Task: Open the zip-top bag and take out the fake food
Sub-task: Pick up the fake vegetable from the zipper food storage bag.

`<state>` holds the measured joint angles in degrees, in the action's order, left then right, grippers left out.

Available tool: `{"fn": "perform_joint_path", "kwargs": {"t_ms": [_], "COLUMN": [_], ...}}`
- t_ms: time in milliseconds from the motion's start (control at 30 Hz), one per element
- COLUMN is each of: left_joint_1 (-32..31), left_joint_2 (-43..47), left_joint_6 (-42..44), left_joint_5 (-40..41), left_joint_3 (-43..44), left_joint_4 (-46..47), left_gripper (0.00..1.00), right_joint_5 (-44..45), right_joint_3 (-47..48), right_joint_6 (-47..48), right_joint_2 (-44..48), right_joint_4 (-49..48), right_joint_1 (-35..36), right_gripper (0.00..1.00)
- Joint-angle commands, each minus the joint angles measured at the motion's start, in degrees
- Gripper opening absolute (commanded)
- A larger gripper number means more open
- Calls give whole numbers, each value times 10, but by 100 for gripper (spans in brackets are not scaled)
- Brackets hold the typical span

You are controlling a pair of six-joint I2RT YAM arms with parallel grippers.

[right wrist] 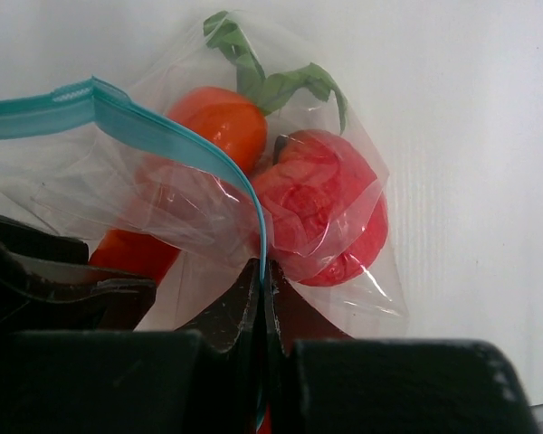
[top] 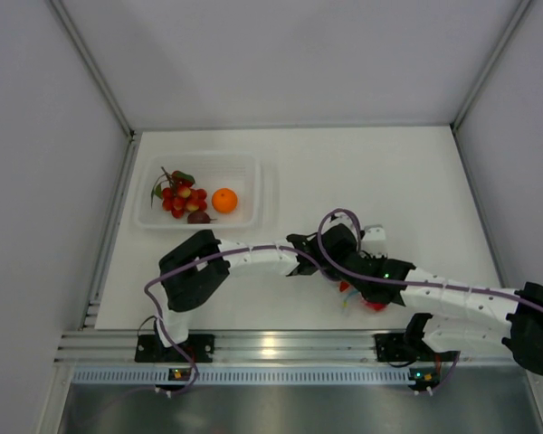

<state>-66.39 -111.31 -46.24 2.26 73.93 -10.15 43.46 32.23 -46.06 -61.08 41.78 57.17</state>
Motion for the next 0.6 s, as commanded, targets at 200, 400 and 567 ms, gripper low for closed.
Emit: {"fn": "perform_joint_path", "kwargs": {"t_ms": [200,400,567], "left_joint_1": [-73,-73,-73], "left_joint_2": [-86,-81,-39], "left_joint_6": [18,15,10], "left_joint_5": [-4,5,37], "left_joint_3": [-7,-8,-22], "left_joint_4": [-66,-66,-66], "left_gripper": [44,5,0], "right_joint_5": [-15,-20,-30], "right_joint_3": [61,60,58], "right_joint_6": [29,32,44], "right_joint_2": [9,10,3], "right_joint_4": [-163,-166,-170], "right_joint_1": [-7,-8,-8], "right_gripper": [0,0,0]}}
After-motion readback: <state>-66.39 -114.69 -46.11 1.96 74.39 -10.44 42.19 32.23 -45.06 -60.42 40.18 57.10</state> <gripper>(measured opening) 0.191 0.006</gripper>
